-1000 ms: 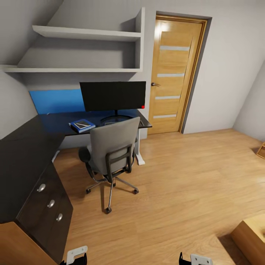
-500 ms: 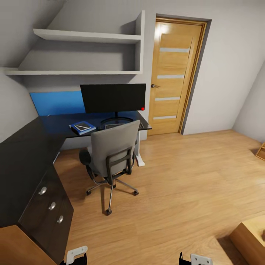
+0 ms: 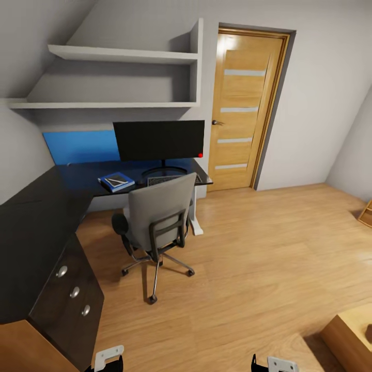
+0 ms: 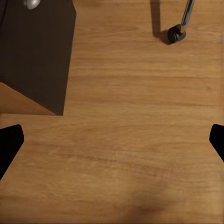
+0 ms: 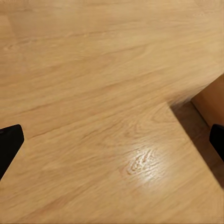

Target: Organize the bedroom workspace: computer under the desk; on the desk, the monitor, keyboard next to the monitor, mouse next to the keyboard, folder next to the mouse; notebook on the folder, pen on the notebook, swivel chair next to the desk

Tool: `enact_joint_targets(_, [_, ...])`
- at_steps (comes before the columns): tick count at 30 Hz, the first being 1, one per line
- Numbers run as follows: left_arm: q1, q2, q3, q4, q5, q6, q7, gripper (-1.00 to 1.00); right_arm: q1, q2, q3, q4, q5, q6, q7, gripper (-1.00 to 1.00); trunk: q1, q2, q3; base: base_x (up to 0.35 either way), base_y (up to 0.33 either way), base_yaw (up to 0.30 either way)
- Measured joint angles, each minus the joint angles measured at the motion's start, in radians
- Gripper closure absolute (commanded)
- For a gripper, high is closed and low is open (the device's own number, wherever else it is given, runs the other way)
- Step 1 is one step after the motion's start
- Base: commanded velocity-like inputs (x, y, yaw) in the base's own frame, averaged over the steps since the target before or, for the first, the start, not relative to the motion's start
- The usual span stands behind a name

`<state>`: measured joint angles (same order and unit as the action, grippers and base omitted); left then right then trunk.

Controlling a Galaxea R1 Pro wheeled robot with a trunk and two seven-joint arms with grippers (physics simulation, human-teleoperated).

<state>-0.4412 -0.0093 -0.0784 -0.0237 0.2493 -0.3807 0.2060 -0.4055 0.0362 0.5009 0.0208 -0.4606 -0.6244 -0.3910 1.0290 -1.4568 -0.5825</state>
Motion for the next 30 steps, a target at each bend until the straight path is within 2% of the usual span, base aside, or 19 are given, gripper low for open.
enact_joint_targets(15, [0.0,0.005,0.001,0.0,0.001,0.0,0.001,-1.0,0.0,0.0,0.0,0.0,0.0,0.0,0.0,-1.0,-0.058,0.105,0.047,0.0,0.0,0.0])
enact_joint_targets(18, [0.019,0.007,0.001,0.0,0.002,-0.002,0.002,-1.0,0.0,0.0,0.0,0.0,0.0,0.0,0.0,-1.0,-0.069,0.126,0.056,0.0,0.0,0.0])
enact_joint_targets(22, [0.087,0.007,0.002,0.0,0.001,-0.004,-0.001,-1.0,0.0,0.0,0.0,0.0,0.0,0.0,0.0,-1.0,-0.084,0.154,0.069,0.0,0.0,0.0])
enact_joint_targets(23, [0.138,0.007,-0.001,0.0,0.0,-0.006,-0.004,-1.0,0.0,0.0,0.0,0.0,0.0,0.0,0.0,-1.0,-0.088,0.161,0.072,0.0,0.0,0.0])
enact_joint_targets(27, [0.212,0.011,0.002,0.0,0.001,-0.014,-0.006,-1.0,0.0,0.0,0.0,0.0,0.0,0.0,0.0,-1.0,-0.104,0.189,0.085,0.0,0.0,0.0])
enact_joint_targets(29, [0.233,0.018,0.002,0.0,0.001,-0.027,-0.007,-1.0,0.0,0.0,0.0,0.0,0.0,0.0,0.0,-1.0,-0.111,0.203,0.091,0.0,0.0,0.0])
enact_joint_targets(30, [0.254,0.029,0.004,0.0,0.003,-0.059,-0.008,-1.0,0.0,0.0,0.0,0.0,0.0,0.0,0.0,-1.0,-0.115,0.21,0.094,0.0,0.0,0.0])
